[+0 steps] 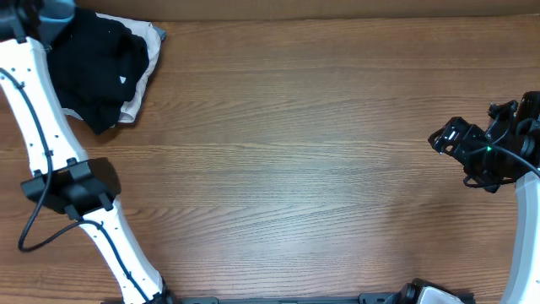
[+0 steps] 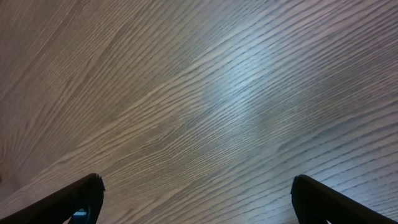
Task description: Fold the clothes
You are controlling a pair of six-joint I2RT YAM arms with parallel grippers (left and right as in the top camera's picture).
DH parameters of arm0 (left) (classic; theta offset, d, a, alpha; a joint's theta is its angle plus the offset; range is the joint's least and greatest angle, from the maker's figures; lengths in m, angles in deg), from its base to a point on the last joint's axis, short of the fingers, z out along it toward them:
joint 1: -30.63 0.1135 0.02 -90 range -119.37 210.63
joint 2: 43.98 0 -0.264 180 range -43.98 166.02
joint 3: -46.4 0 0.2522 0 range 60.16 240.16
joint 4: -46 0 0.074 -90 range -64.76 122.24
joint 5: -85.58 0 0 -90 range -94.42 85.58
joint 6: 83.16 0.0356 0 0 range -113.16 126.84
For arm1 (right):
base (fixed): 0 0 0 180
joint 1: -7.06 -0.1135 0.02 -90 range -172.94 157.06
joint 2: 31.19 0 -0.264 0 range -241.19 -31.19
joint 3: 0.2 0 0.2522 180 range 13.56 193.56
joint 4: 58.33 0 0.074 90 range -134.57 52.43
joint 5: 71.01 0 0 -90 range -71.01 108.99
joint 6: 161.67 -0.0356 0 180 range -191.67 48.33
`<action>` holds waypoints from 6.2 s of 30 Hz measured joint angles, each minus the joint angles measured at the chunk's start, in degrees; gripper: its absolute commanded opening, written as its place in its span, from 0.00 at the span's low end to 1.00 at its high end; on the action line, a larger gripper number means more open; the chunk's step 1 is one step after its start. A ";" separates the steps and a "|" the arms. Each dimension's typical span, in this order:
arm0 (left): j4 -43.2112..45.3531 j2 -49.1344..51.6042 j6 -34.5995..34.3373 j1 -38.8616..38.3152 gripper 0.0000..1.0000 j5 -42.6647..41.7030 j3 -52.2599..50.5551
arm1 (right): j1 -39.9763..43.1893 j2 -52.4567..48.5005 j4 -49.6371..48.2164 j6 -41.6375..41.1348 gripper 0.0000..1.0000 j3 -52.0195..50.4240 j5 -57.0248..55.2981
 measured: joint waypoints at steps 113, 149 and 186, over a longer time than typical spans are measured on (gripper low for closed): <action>-19.89 -29.42 25.38 -3.39 1.00 -21.84 2.99 | 0.00 9.03 16.85 3.26 1.00 63.89 -1.99; -36.50 -29.42 25.38 -3.41 1.00 -21.84 2.99 | -20.17 53.92 -69.11 3.21 1.00 -51.08 -4.04; -36.50 -29.42 25.38 -3.41 1.00 -21.84 2.99 | -26.58 74.90 -67.14 3.21 1.00 -72.89 -10.75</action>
